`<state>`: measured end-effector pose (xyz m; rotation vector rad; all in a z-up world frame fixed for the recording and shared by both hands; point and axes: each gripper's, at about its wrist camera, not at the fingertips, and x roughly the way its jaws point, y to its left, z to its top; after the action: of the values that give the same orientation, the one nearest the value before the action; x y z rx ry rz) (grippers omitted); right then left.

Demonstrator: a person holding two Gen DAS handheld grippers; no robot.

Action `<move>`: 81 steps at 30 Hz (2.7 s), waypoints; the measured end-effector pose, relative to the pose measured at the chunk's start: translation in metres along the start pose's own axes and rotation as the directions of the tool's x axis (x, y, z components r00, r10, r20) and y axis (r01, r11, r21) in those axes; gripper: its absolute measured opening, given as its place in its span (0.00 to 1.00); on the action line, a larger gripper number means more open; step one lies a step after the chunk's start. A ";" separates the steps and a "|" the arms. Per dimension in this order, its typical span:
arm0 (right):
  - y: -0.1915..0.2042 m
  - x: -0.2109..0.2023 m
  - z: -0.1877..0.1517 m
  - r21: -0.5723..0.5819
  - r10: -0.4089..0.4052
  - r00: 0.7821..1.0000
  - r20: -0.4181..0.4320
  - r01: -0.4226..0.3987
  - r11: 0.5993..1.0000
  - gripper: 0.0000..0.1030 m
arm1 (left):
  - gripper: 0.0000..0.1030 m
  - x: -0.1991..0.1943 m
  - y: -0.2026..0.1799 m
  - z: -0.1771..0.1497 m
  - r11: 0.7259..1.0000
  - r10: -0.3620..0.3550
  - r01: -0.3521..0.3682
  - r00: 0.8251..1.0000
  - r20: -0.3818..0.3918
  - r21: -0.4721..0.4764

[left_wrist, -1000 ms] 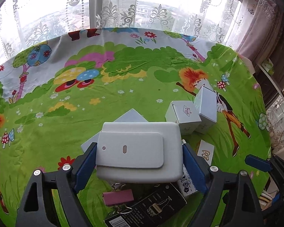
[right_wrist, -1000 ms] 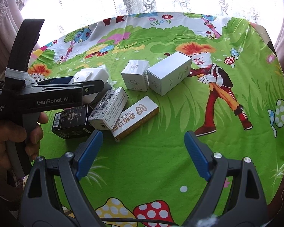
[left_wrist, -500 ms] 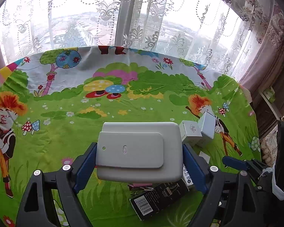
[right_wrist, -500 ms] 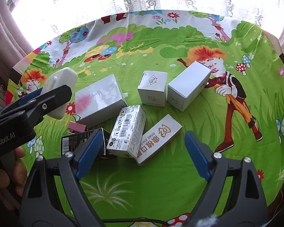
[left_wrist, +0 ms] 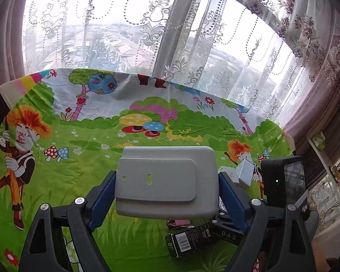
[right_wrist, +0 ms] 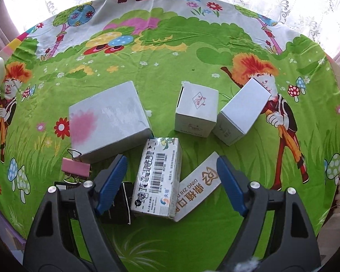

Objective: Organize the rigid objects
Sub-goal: 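Grasp the white plug device with the left gripper while the right grasps a white barcode medicine box, then carry the device and medicine box to the purple box and release both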

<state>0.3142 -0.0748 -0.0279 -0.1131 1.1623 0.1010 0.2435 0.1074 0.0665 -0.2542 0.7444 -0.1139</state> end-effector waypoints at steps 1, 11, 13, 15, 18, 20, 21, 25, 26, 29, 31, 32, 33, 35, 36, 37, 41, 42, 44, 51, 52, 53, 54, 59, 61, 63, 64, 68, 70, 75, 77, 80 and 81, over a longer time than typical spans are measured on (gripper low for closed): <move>0.000 0.003 0.000 -0.004 0.001 1.000 -0.011 -0.001 1.000 0.71 | 0.85 -0.002 0.003 0.001 1.000 0.000 0.000 1.000 0.005 -0.010; -0.016 -0.012 0.001 0.028 0.045 0.998 0.040 -0.046 0.999 0.36 | 0.85 -0.015 0.007 0.001 0.999 -0.016 0.018 0.999 0.029 -0.037; -0.019 -0.020 -0.002 0.028 0.053 0.997 0.056 -0.054 0.998 0.36 | 0.85 -0.019 0.005 0.000 0.999 -0.018 0.019 0.999 0.033 -0.033; -0.020 -0.028 -0.007 0.026 0.062 0.996 0.071 -0.064 0.998 0.36 | 0.85 -0.024 0.002 -0.001 0.999 -0.019 0.020 0.999 0.037 -0.029; -0.023 -0.041 -0.016 0.027 0.080 0.993 0.091 -0.083 0.996 0.36 | 0.85 -0.030 -0.001 -0.006 1.000 -0.018 0.019 0.999 0.036 -0.024; -0.022 -0.051 -0.023 0.018 0.090 0.990 0.107 -0.093 0.996 0.36 | 0.85 -0.035 -0.003 -0.011 1.000 -0.017 0.018 0.999 0.032 -0.022; -0.021 -0.056 -0.026 0.011 0.098 0.989 0.113 -0.100 0.995 0.36 | 0.85 -0.037 -0.004 -0.014 1.000 -0.016 0.017 0.999 0.029 -0.022; -0.015 -0.075 -0.041 -0.001 0.134 0.982 0.131 -0.135 0.991 0.36 | 0.85 -0.048 -0.003 -0.029 1.000 -0.006 0.007 1.000 0.014 -0.030; -0.013 -0.079 -0.045 -0.007 0.143 0.981 0.133 -0.143 0.990 0.36 | 0.85 -0.051 -0.003 -0.033 0.999 -0.002 0.003 1.000 0.011 -0.033; -0.005 -0.089 -0.057 -0.025 0.166 0.977 0.135 -0.164 0.986 0.36 | 0.84 -0.061 0.001 -0.044 0.999 0.010 -0.009 1.000 0.004 -0.044; 0.000 -0.095 -0.065 -0.036 0.180 0.974 0.138 -0.177 0.984 0.36 | 0.85 -0.069 0.005 -0.052 0.998 0.018 -0.018 1.000 0.000 -0.054; 0.002 -0.099 -0.068 -0.042 0.186 0.973 0.139 -0.182 0.982 0.36 | 0.85 -0.073 0.007 -0.056 0.998 0.021 -0.021 1.000 -0.001 -0.059; 0.005 -0.102 -0.071 -0.048 0.192 0.971 0.141 -0.187 0.981 0.36 | 0.85 -0.077 0.009 -0.060 0.998 0.026 -0.026 1.000 -0.002 -0.063; 0.011 -0.109 -0.079 -0.063 0.204 0.968 0.143 -0.197 0.978 0.36 | 0.85 -0.085 0.013 -0.067 0.997 0.036 -0.036 0.999 -0.004 -0.072; 0.014 -0.112 -0.082 -0.069 0.211 0.967 0.144 -0.203 0.977 0.36 | 0.85 -0.089 0.015 -0.070 0.996 0.040 -0.041 0.999 -0.005 -0.078; 0.017 -0.116 -0.086 -0.077 0.219 0.965 0.146 -0.209 0.975 0.36 | 0.85 -0.094 0.017 -0.074 0.996 0.045 -0.045 0.999 -0.005 -0.083; 0.032 -0.131 -0.100 -0.113 0.242 0.958 0.152 -0.226 0.968 0.36 | 0.85 -0.114 0.026 -0.089 0.993 0.067 -0.067 0.998 -0.005 -0.098; 0.036 -0.135 -0.103 -0.123 0.246 0.957 0.155 -0.229 0.966 0.36 | 0.85 -0.120 0.028 -0.092 0.992 0.073 -0.073 0.997 -0.004 -0.102; 0.045 -0.143 -0.110 -0.143 0.259 0.953 0.160 -0.237 0.961 0.36 | 0.85 -0.131 0.033 -0.099 0.990 0.087 -0.086 0.996 -0.003 -0.108; 0.082 -0.166 -0.137 -0.236 0.314 0.937 0.154 -0.274 0.932 0.36 | 0.85 -0.168 0.061 -0.124 0.977 0.153 -0.153 0.988 -0.008 -0.150; 0.087 -0.168 -0.140 -0.247 0.322 0.935 0.150 -0.280 0.928 0.36 | 0.85 -0.175 0.065 -0.127 0.974 0.166 -0.165 0.986 -0.006 -0.155; 0.092 -0.170 -0.144 -0.258 0.330 0.933 0.147 -0.286 0.923 0.36 | 0.85 -0.181 0.071 -0.131 0.971 0.179 -0.178 0.984 -0.005 -0.160; 0.098 -0.173 -0.148 -0.270 0.337 0.930 0.144 -0.291 0.918 0.36 | 0.85 -0.188 0.076 -0.134 0.967 0.192 -0.190 0.981 -0.004 -0.167; 0.127 -0.186 -0.168 -0.339 0.376 0.918 0.128 -0.315 0.886 0.36 | 0.85 -0.221 0.109 -0.153 0.941 0.265 -0.259 0.964 -0.004 -0.217; 0.139 -0.190 -0.175 -0.363 0.392 0.913 0.114 -0.329 0.871 0.36 | 0.85 -0.233 0.123 -0.162 0.928 0.293 -0.287 0.956 -0.009 -0.237; 0.152 -0.193 -0.182 -0.393 0.405 0.908 0.103 -0.337 0.856 0.36 | 0.85 -0.244 0.137 -0.170 0.916 0.315 -0.308 0.949 -0.014 -0.256; 0.159 -0.195 -0.186 -0.408 0.414 0.905 0.095 -0.344 0.846 0.36 | 0.85 -0.249 0.143 -0.175 0.910 0.328 -0.321 0.944 -0.017 -0.264; 0.186 -0.200 -0.201 -0.470 0.437 0.897 0.070 -0.357 0.807 0.36 | 0.85 -0.265 0.165 -0.190 0.887 0.364 -0.356 0.931 -0.029 -0.294; 0.200 -0.203 -0.210 -0.504 0.448 0.892 0.053 -0.364 0.784 0.36 | 0.85 -0.270 0.174 -0.196 0.877 0.378 -0.370 0.925 -0.035 -0.307; 0.233 -0.208 -0.232 -0.586 0.477 0.879 0.003 -0.384 0.713 0.36 | 0.85 -0.278 0.190 -0.205 0.856 0.398 -0.389 0.916 -0.045 -0.341; 0.245 -0.210 -0.241 -0.619 0.488 0.873 -0.015 -0.391 0.681 0.36 | 0.85 -0.281 0.194 -0.207 0.851 0.404 -0.394 0.913 -0.045 -0.348; 0.263 -0.213 -0.257 -0.667 0.504 0.862 -0.053 -0.406 0.624 0.36 | 0.85 -0.286 0.202 -0.211 0.840 0.417 -0.405 0.907 -0.048 -0.361; 0.268 -0.213 -0.262 -0.681 0.506 0.860 -0.062 -0.407 0.608 0.36 | 0.85 -0.287 0.204 -0.212 0.836 0.419 -0.406 0.907 -0.048 -0.368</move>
<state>-0.0451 0.1493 0.0551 -0.4490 0.9383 0.9986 -0.1085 0.3195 0.0504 -0.4480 0.7688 0.4502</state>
